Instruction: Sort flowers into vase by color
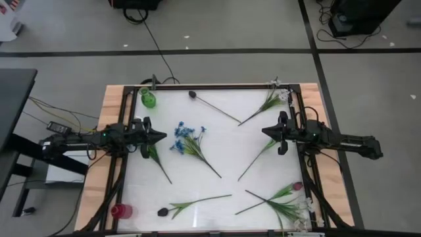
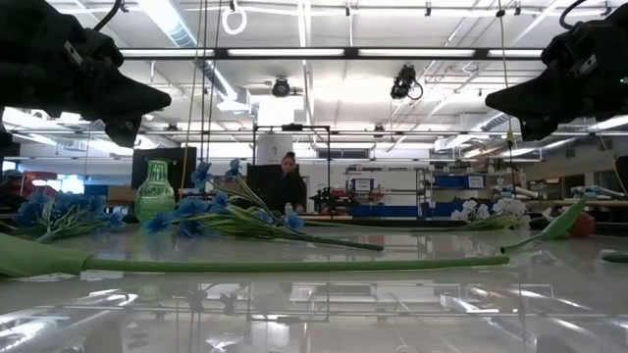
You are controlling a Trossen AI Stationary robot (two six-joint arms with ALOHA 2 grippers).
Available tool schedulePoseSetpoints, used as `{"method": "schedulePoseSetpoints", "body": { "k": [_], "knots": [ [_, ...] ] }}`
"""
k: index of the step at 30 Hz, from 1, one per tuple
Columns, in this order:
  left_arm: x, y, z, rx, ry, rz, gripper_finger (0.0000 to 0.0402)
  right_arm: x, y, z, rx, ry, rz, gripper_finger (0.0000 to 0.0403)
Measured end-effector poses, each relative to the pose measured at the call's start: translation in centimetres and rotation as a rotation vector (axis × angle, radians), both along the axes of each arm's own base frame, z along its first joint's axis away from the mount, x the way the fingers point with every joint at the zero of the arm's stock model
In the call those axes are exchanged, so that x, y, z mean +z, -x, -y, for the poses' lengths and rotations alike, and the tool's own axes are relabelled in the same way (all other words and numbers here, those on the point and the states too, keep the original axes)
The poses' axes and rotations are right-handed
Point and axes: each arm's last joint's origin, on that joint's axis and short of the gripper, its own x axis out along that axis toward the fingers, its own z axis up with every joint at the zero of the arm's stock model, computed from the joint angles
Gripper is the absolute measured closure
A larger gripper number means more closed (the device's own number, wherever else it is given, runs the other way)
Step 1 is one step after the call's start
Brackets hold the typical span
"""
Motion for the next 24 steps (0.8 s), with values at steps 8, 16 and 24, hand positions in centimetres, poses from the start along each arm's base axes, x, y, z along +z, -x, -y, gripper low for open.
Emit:
{"method": "schedulePoseSetpoints", "body": {
  "k": [8, 16, 24],
  "knots": [
    [0.0, 0.0, 0.0, 0.0, 0.004, 0.001, 0.0377, 0.0, 0.0, 0.0, 0.0, 0.0, 0.0, 0.0368],
    [0.3, 0.0, 0.0, 0.015, 0.023, 0.031, 0.0377, 0.0, 0.0, 0.0, 0.0, 0.0, 0.0, 0.0368],
    [1.8, 0.2, -0.1, 0.04, 0.089, 0.199, 0.0377, 0.0, 0.0, 0.0, 0.0, 0.0, 0.0, 0.0368]
  ]
}}
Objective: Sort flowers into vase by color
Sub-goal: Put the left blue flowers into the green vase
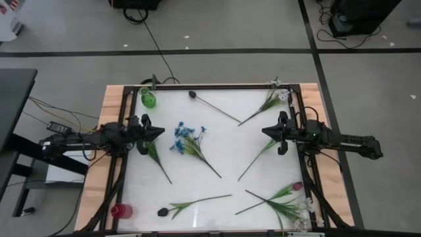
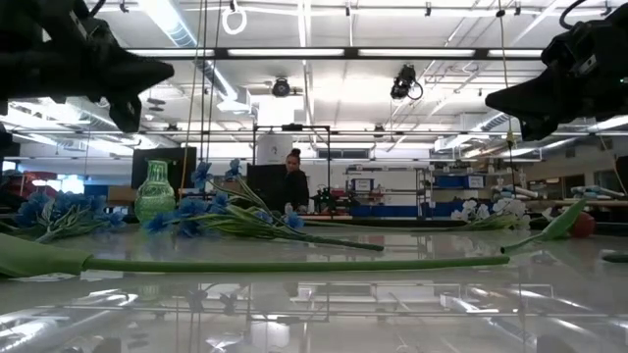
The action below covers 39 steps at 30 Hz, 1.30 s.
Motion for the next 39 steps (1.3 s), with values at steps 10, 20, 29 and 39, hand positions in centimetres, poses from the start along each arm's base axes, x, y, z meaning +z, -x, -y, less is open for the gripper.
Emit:
{"method": "schedulePoseSetpoints", "body": {
  "k": [10, 20, 29, 39],
  "knots": [
    [2.1, 0.6, 0.0, 0.009, -0.011, 0.229, 0.0377, 0.9, 0.0, 0.0, -0.003, -0.044, 0.101, 0.0368],
    [1.8, 0.4, -0.4, 0.136, 0.058, 0.199, 0.0377, 1.9, 0.8, 1.4, -0.445, -0.615, 0.466, 0.0368],
    [0.5, -0.9, -0.5, 0.13, 0.196, 0.088, 0.0377, 0.8, 0.3, 1.5, -0.446, -0.974, 0.508, 0.0369],
    [-0.6, -1.8, -0.6, 0.132, 0.327, 0.008, 0.0377, 1.0, -0.8, 1.4, -0.35, -1.057, 0.497, 0.0396]
  ]
}}
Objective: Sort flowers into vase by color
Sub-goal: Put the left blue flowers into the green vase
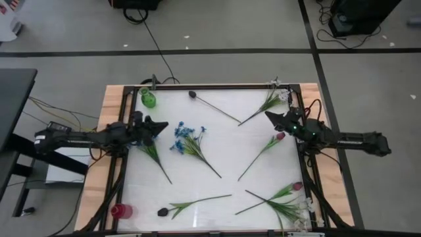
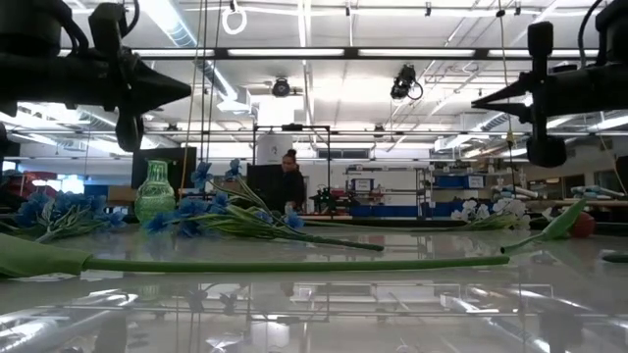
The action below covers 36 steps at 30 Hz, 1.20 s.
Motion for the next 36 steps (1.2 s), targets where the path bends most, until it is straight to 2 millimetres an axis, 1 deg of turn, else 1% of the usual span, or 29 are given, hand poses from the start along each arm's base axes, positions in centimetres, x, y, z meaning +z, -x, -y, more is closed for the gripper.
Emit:
{"method": "schedulePoseSetpoints", "body": {
  "k": [3, 7, 10, 13, 17, 21, 24, 26, 29, 32, 36],
  "knots": [
    [-0.2, -0.1, 0.0, -0.001, 0.014, -0.013, 0.0377, 0.5, -0.4, 0.0, 0.018, 0.003, 0.008, 0.0394],
    [-0.3, -0.2, 0.0, -0.003, 0.026, -0.023, 0.0377, 2.2, -1.3, 0.0, 0.067, 0.011, -0.008, 0.039],
    [-0.3, -0.3, 0.1, -0.043, 0.041, -0.019, 0.0377, 3.3, -2.3, 0.0, 0.135, 0.03, -0.049, 0.039],
    [-0.3, -0.3, 0.2, -0.086, 0.042, -0.02, 0.0377, 3.7, -3.3, 0.1, 0.177, 0.045, -0.106, 0.0389],
    [-0.6, -0.3, 0.2, -0.089, 0.045, -0.042, 0.0377, 3.4, -4.2, 0.3, 0.154, 0.057, -0.17, 0.0384],
    [-0.5, -0.3, 0.2, -0.091, 0.071, -0.039, 0.0377, 2.8, -4.7, 0.5, 0.094, 0.101, -0.253, 0.0377],
    [0.4, -0.5, 0.2, -0.089, 0.057, -0.08, 0.0377, 2.6, -4.8, 0.8, 0.055, 0.088, -0.262, 0.0376],
    [1.3, -0.6, 0.2, -0.087, 0.031, -0.139, 0.0377, 2.5, -4.8, 1.0, 0.05, 0.078, -0.261, 0.0378],
    [2.3, -0.5, 0.2, -0.077, 0.0, -0.274, 0.0377, 2.4, -4.9, 1.3, 0.078, 0.078, -0.273, 0.0379],
    [2.9, -0.3, 0.1, -0.038, 0.006, -0.398, 0.0376, 2.0, -4.8, 1.5, 0.082, 0.062, -0.306, 0.0379],
    [3.5, -0.3, 0.0, -0.025, 0.049, -0.502, 0.0376, 1.4, -4.7, 1.7, 0.079, 0.04, -0.365, 0.0379]
  ]
}}
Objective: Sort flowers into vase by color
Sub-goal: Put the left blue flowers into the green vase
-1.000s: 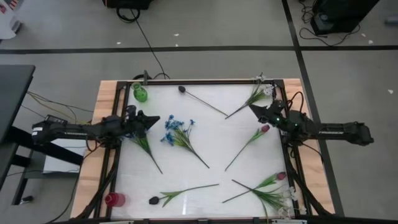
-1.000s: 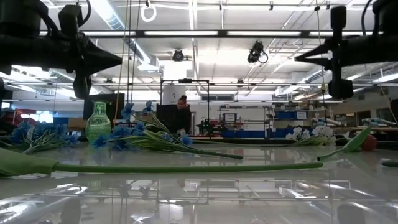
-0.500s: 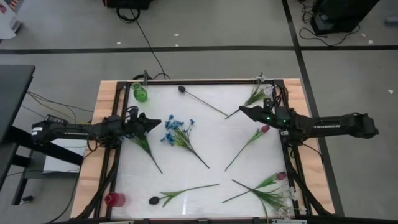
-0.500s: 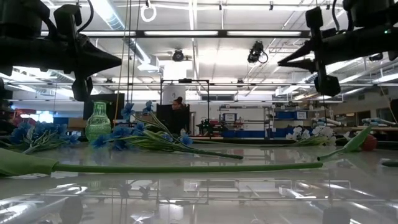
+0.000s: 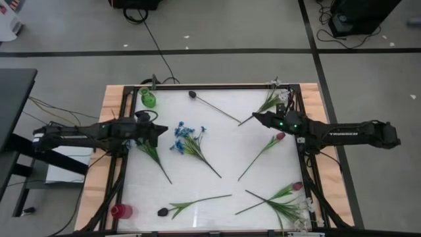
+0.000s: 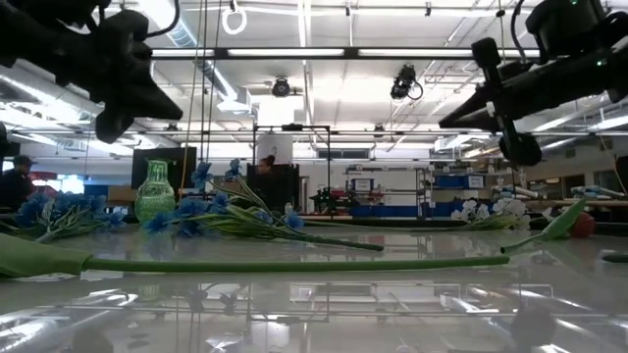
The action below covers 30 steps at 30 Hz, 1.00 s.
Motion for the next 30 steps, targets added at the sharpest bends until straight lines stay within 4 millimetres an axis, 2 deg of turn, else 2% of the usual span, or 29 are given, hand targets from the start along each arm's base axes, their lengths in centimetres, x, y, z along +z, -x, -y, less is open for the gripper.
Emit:
{"method": "schedulePoseSetpoints", "body": {
  "k": [4, 7, 10, 23, 26, 30],
  "knots": [
    [0.3, 0.0, 0.1, 0.03, 0.149, -0.117, 0.0363, -0.2, 0.0, 0.0, -0.003, -0.009, -0.018, 0.0379],
    [0.2, 0.7, 0.5, 0.146, 0.501, -0.29, 0.0349, -0.2, 0.0, 0.0, 0.007, -0.031, -0.001, 0.0379],
    [0.3, 1.0, 1.4, 0.177, 0.688, -0.465, 0.0351, -0.1, -0.1, -0.1, 0.029, -0.035, 0.003, 0.0378],
    [-1.9, -1.0, 3.8, 0.363, 0.818, -0.703, 0.0358, -0.5, -0.2, -0.7, 0.142, -0.01, -0.06, 0.0378],
    [-2.5, -1.3, 4.3, 0.426, 0.838, -0.739, 0.0338, -0.8, -0.1, -0.8, 0.181, -0.008, -0.099, 0.0378],
    [-3.4, -1.9, 4.8, 0.559, 0.889, -0.766, 0.0289, -1.2, 0.0, -0.8, 0.196, -0.005, -0.145, 0.0375]
  ]
}}
